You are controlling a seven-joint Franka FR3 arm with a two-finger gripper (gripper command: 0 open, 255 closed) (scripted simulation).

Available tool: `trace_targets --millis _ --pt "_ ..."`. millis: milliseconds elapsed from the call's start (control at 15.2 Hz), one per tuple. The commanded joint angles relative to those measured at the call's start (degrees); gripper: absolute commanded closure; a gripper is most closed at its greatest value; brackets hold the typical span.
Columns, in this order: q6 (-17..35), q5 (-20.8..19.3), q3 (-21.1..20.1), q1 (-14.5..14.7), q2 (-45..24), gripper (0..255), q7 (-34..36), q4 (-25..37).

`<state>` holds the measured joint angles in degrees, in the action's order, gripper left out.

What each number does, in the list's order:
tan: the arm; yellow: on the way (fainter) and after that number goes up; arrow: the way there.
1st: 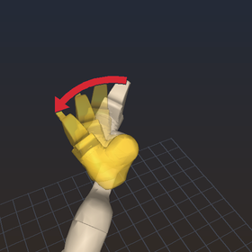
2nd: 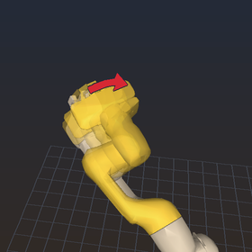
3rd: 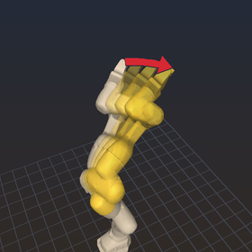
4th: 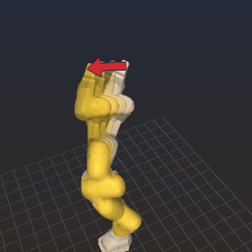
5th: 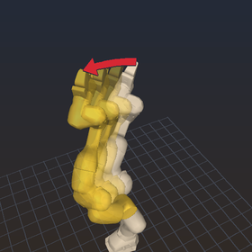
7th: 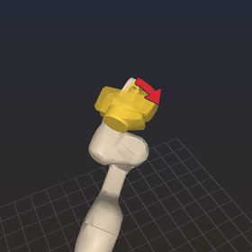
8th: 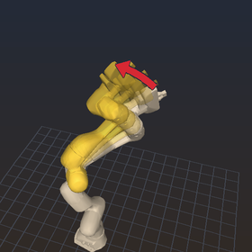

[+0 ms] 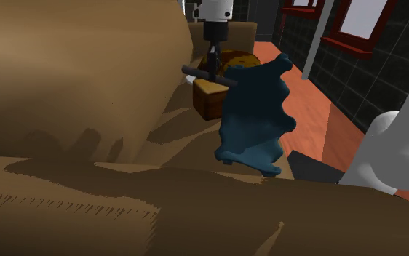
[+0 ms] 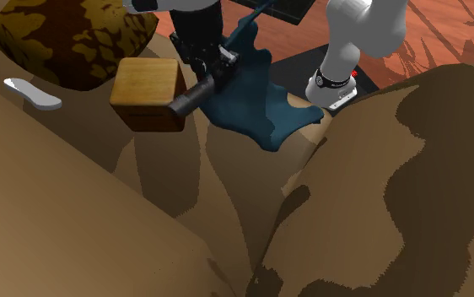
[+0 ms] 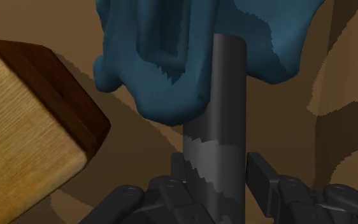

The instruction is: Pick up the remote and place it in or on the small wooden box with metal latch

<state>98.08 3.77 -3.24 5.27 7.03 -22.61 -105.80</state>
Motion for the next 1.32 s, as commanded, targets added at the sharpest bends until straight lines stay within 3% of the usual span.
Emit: trace_targets --millis 0,594,1056,1254 --pt "-0.62 -0.30 1.39 -1.11 -1.81 255 -2.48 2.29" --pt "-3.38 -0.31 6.67 -6.30 -13.39 255 -12.77 16.05" --pt "-8.20 1.08 9.41 -11.09 -25.75 255 -19.76 32.76" --pt "-5.59 1.01 9.36 -11.00 -25.15 255 -19.86 29.56"
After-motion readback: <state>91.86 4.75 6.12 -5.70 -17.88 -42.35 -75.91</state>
